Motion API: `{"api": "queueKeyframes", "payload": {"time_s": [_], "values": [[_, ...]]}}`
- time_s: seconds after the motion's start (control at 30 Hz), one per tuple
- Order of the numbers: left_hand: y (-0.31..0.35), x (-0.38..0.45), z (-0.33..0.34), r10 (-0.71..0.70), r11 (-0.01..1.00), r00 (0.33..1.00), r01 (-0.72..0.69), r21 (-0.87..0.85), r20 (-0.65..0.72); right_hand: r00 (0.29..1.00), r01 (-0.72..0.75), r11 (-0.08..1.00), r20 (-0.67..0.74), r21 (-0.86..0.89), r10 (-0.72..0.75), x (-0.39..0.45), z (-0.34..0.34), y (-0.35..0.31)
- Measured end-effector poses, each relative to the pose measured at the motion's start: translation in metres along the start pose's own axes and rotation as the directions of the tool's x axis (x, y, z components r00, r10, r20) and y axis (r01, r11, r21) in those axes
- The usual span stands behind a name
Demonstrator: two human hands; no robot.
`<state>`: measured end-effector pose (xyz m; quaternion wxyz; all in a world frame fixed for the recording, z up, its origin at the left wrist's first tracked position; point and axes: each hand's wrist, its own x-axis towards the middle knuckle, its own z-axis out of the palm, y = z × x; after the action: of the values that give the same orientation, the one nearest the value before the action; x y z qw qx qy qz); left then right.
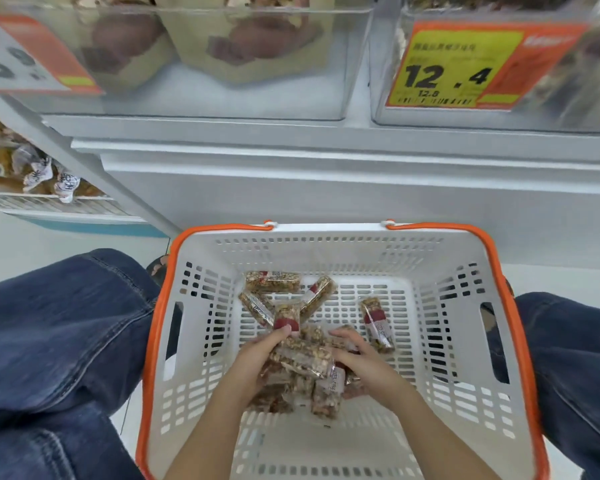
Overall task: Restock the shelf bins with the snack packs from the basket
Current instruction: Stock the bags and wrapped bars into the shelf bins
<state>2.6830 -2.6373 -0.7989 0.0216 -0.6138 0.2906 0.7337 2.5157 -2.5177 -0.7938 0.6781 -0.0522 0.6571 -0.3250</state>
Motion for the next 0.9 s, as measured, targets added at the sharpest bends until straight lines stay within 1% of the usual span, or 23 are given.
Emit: {"api": "queueKeyframes", "payload": {"time_s": [0.1, 0.17, 0.23, 0.3, 0.33, 0.4, 0.43, 0.5, 0.6, 0.67, 0.7, 0.77, 0.83, 0.87, 0.9], "values": [[0.009, -0.016, 0.008, 0.004, 0.995, 0.997, 0.004, -0.103, 0.078, 0.989, 0.143, 0.990, -0.030, 0.006, -0.143, -0.017, 0.007, -0.015], [0.017, -0.031, 0.014, 0.031, 0.984, 0.993, -0.011, -0.179, 0.112, 0.972, 0.223, 0.974, -0.082, 0.036, -0.220, -0.024, 0.014, -0.024], [0.025, -0.043, 0.018, 0.064, 0.975, 0.989, -0.035, -0.217, 0.130, 0.949, 0.281, 0.959, -0.160, 0.045, -0.270, -0.031, 0.021, -0.031], [0.033, -0.052, 0.024, 0.116, 0.975, 0.981, -0.083, -0.205, 0.153, 0.933, 0.317, 0.946, -0.197, 0.063, -0.300, -0.035, 0.023, -0.033], [0.037, -0.058, 0.029, 0.149, 0.975, 0.977, -0.120, -0.185, 0.155, 0.935, 0.321, 0.942, -0.192, 0.099, -0.298, -0.038, 0.024, -0.034], [0.046, -0.066, 0.039, 0.217, 0.970, 0.964, -0.195, -0.147, 0.153, 0.959, 0.274, 0.937, -0.133, 0.216, -0.250, -0.049, 0.026, -0.038], [0.051, -0.072, 0.045, 0.241, 0.966, 0.958, -0.222, -0.130, 0.156, 0.960, 0.277, 0.928, -0.124, 0.251, -0.253, -0.053, 0.025, -0.038], [0.060, -0.081, 0.048, 0.281, 0.958, 0.949, -0.268, -0.104, 0.143, 0.924, 0.367, 0.903, -0.199, 0.222, -0.327, -0.061, 0.019, -0.043], [0.082, -0.093, 0.045, 0.342, 0.939, 0.935, -0.339, -0.047, 0.089, 0.784, 0.532, 0.845, -0.409, 0.055, -0.467, -0.086, 0.002, -0.070], [0.104, -0.107, 0.045, 0.392, 0.920, 0.920, -0.391, -0.011, 0.035, 0.704, 0.593, 0.805, -0.475, -0.017, -0.528, -0.108, -0.015, -0.095], [0.115, -0.116, 0.046, 0.420, 0.907, 0.907, -0.420, 0.024, 0.021, 0.666, 0.617, 0.784, -0.482, -0.073, -0.569, -0.124, -0.023, -0.110], [0.137, -0.137, 0.048, 0.473, 0.870, 0.879, -0.477, 0.124, 0.058, 0.572, 0.662, 0.725, -0.497, -0.189, -0.653, -0.157, -0.036, -0.141], [0.157, -0.161, 0.054, 0.534, 0.804, 0.838, -0.544, 0.239, 0.110, 0.441, 0.675, 0.644, -0.503, -0.360, -0.743, -0.192, -0.050, -0.172], [0.167, -0.173, 0.057, 0.569, 0.761, 0.813, -0.577, 0.295, 0.123, 0.366, 0.661, 0.591, -0.490, -0.462, -0.791, -0.207, -0.057, -0.185], [0.177, -0.184, 0.061, 0.610, 0.710, 0.781, -0.614, 0.343, 0.135, 0.315, 0.635, 0.542, -0.456, -0.551, -0.833, -0.222, -0.064, -0.197]]}}
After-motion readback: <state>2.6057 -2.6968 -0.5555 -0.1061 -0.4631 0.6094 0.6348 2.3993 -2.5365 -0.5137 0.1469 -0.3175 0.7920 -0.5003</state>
